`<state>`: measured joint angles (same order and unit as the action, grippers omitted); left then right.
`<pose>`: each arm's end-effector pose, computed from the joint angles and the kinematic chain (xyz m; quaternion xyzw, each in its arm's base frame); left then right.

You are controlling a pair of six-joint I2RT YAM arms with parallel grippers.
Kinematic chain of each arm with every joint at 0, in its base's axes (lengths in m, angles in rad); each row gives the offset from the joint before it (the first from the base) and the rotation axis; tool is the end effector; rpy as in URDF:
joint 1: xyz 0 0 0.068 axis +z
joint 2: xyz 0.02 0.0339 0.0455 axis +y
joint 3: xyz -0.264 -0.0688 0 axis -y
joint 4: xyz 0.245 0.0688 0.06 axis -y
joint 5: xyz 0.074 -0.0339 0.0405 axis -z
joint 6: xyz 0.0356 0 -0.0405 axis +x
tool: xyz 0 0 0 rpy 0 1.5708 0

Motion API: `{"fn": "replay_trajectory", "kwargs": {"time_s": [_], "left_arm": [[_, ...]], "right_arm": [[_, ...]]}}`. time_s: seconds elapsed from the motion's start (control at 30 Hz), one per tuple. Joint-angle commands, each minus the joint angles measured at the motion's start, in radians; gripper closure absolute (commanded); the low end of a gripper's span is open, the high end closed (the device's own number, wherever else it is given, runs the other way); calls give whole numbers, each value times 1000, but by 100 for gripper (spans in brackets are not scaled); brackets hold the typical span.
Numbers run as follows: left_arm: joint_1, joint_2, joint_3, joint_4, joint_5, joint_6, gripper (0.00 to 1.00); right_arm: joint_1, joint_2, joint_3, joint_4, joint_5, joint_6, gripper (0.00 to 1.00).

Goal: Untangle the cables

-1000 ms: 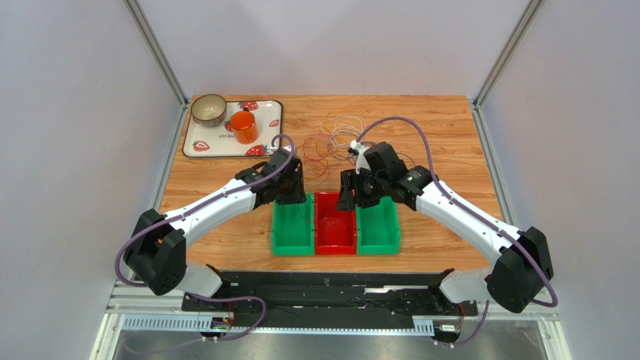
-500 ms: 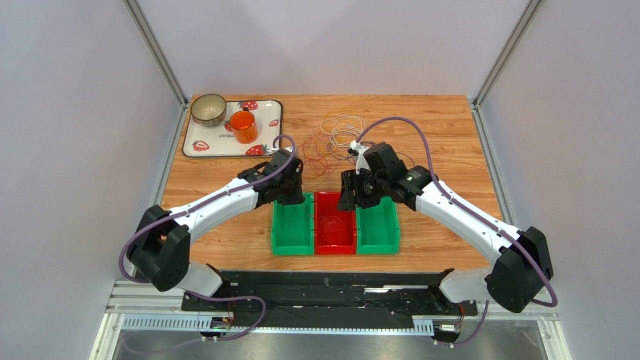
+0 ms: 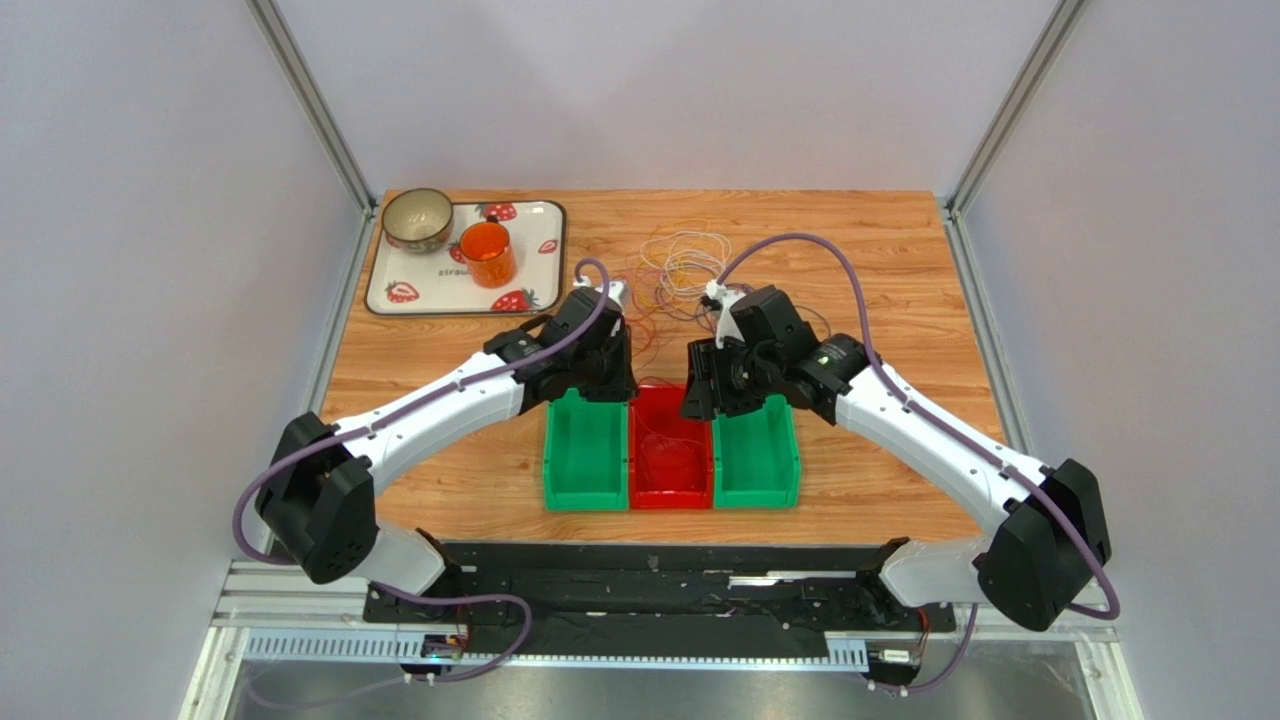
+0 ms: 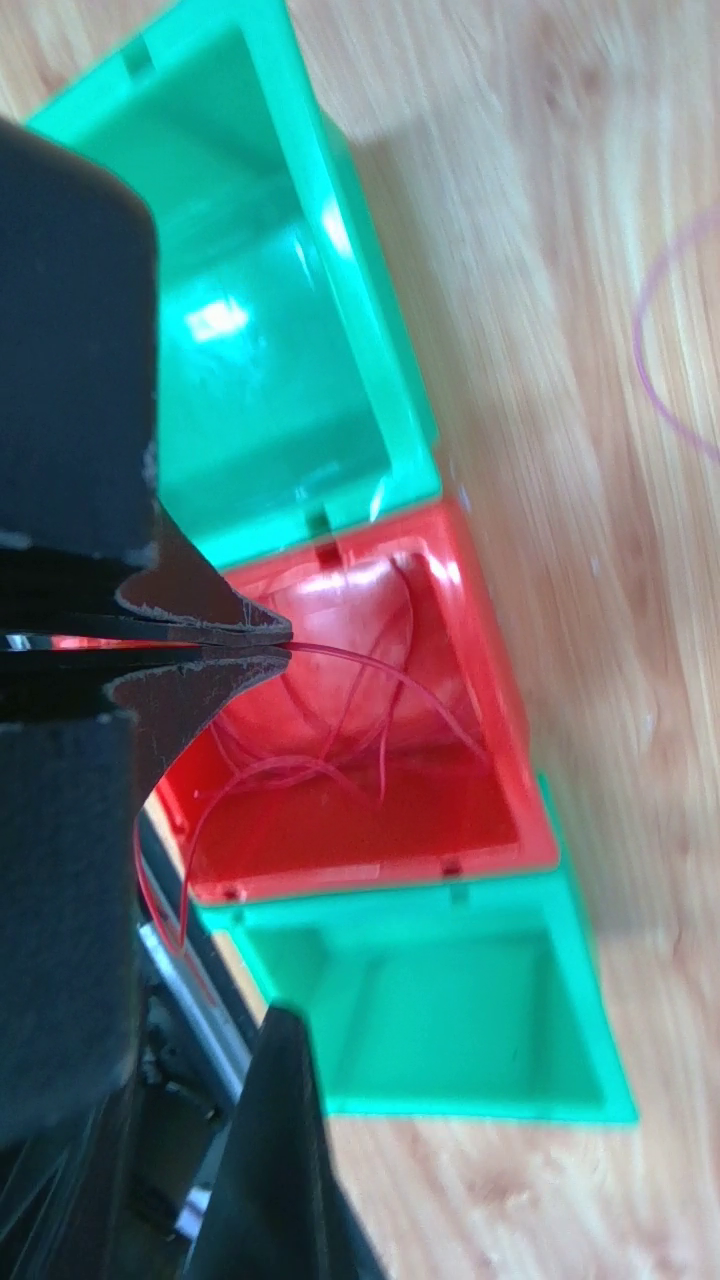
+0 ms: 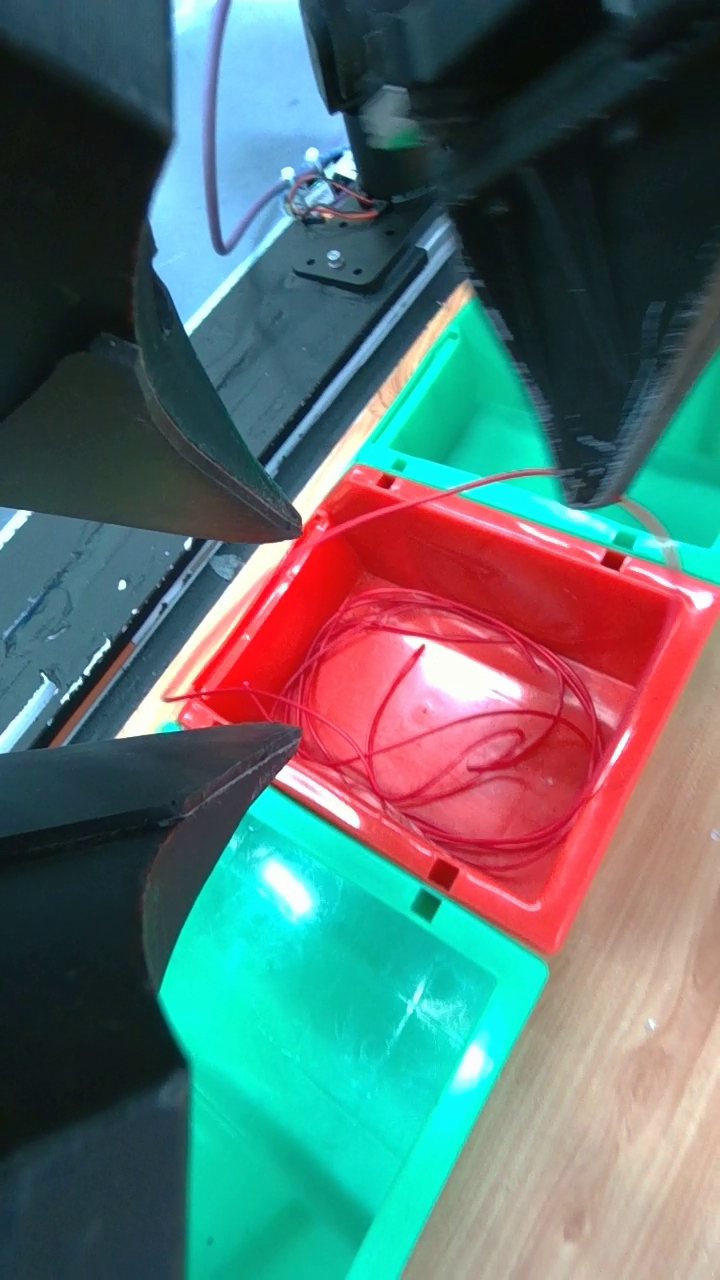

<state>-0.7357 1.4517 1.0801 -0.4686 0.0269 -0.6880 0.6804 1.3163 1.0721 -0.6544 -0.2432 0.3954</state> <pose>0.2305 -0.2100 0.2610 0.0271 0.9336 -0.2428 0.2622 0.2071 0.1786 0.2830 -0.1727 0.9219 0.2661 0.2225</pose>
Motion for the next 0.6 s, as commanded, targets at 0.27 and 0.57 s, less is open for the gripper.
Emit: {"fn": "replay_trajectory", "kwargs": {"time_s": [0.27, 0.57], "left_arm": [[-91, 183, 101, 25, 18, 36, 100], [-106, 233, 139, -39, -65, 35, 97]], "right_arm": [[2, -103, -26, 30, 87, 17, 50], [1, -103, -32, 33, 82, 20, 51]]}}
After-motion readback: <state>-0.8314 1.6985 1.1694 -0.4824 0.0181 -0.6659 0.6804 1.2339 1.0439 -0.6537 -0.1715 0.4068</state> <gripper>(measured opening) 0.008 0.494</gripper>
